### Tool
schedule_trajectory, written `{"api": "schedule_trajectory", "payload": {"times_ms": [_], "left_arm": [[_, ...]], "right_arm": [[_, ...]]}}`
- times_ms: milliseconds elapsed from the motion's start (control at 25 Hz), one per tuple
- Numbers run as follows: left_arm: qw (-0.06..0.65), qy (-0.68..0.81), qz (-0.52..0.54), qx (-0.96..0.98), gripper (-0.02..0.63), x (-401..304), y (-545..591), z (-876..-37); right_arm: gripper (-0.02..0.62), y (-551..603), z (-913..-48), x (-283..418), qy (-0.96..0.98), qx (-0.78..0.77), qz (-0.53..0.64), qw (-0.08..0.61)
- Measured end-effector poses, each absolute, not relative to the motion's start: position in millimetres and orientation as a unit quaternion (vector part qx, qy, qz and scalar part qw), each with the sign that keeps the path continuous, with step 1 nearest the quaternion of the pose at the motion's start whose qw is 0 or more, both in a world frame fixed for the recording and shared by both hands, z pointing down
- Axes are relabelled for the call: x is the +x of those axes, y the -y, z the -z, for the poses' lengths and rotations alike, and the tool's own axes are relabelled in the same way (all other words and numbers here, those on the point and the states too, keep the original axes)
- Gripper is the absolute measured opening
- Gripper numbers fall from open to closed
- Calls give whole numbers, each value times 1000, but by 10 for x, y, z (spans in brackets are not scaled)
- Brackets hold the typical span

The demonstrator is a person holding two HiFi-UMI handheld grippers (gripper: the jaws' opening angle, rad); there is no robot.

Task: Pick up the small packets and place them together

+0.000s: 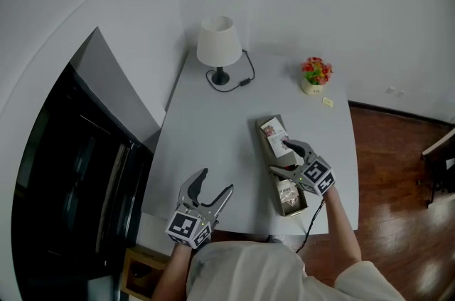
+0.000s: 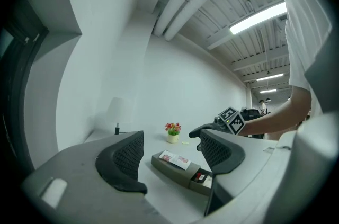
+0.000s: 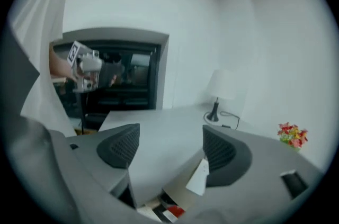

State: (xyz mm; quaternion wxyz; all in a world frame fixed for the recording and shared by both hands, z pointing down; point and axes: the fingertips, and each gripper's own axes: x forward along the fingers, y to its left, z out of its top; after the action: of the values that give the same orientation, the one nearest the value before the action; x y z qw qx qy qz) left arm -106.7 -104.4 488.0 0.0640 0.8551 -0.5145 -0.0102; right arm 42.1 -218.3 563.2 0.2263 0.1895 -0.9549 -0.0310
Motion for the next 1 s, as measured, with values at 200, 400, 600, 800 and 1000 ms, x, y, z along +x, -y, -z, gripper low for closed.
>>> {"api": "schedule_trajectory", "payload": {"times_ms": [200,400,600,800,1000], "left_arm": [[50,479,14,876,321,-804,1144,-4803],[27,465,19,885,321,-581,1199,-4673],[8,468,17,883,321,-480,1229,-4641],[3,470,15,882,321,-410,1238,-4673],[12,475,18,880,321,-406,1268,-4690]], "right_arm": [[387,1889,-4753,524,958,279,26,56],[426,1710,-4254,974,913,402,9,-69],[390,1466,-4264,1358,877,471,34,-87],[387,1362,-4464,1418,855,515,41,-35],[387,1352,-4507,1279,863,502,42,-23]]}}
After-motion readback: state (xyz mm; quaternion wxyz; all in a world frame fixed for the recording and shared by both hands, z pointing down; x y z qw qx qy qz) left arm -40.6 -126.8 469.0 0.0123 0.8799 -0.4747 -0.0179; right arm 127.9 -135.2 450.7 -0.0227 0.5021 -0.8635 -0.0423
